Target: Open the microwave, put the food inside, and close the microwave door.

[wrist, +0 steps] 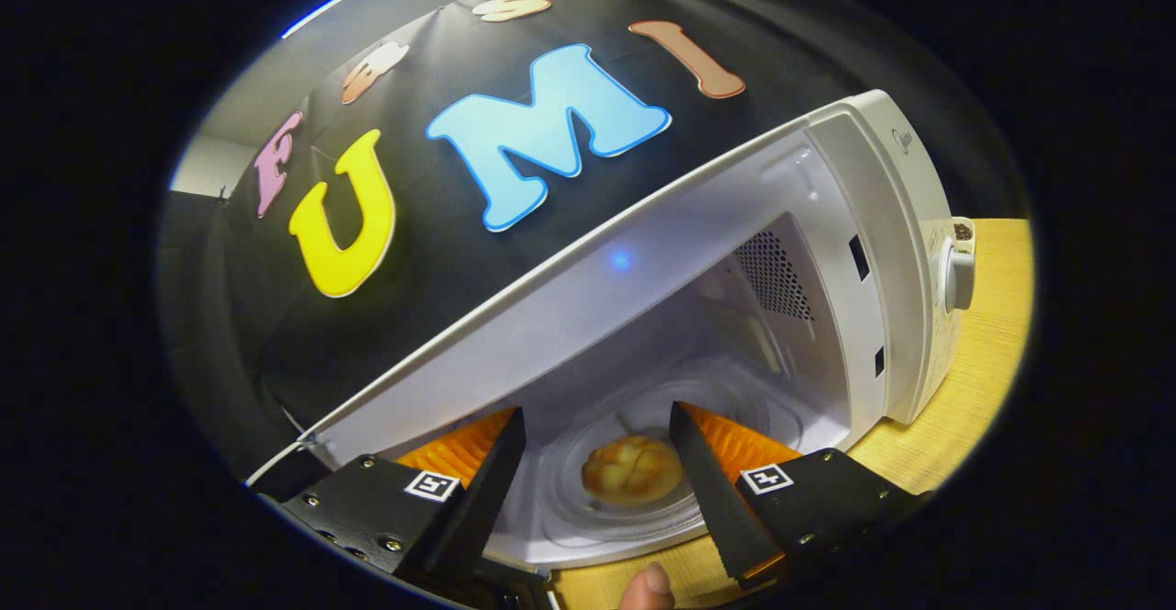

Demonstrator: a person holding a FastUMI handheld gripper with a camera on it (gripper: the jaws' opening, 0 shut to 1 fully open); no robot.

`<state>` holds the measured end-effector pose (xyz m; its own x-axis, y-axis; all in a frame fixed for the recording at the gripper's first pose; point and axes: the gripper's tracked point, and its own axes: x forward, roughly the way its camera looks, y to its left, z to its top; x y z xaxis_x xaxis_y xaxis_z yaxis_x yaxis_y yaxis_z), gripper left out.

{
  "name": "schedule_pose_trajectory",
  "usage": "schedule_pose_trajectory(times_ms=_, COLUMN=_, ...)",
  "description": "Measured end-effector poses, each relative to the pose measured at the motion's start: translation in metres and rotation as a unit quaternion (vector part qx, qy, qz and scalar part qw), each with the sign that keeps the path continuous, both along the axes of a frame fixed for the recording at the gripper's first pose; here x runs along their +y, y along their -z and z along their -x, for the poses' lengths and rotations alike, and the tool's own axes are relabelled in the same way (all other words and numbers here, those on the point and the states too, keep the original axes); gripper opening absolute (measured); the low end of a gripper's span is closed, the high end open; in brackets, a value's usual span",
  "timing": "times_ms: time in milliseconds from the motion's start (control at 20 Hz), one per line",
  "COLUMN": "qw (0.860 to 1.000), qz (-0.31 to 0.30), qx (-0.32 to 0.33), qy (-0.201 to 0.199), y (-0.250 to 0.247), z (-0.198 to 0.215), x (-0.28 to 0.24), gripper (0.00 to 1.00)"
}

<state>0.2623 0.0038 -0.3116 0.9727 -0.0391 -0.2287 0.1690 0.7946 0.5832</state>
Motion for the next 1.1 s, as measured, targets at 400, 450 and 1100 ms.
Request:
schedule_pose_trajectory(times_ms=400, qw=0.983, qz=-0.031, qx=-0.03, qy=-0.178, y=-0.066, z=0.129, x=0.05, gripper=0.95)
schedule_pose_trajectory(times_ms=450, qw=0.979, qz=-0.031, qx=-0.036, qy=-0.197, y=-0.077, z=0.145, x=0.057, gripper=0.95)
schedule_pose_trajectory(times_ms=1100, qw=0.891, qz=0.079, qx=-0.227, qy=-0.384, y=-0.172, z=0.323, x=0.201, gripper=0.95)
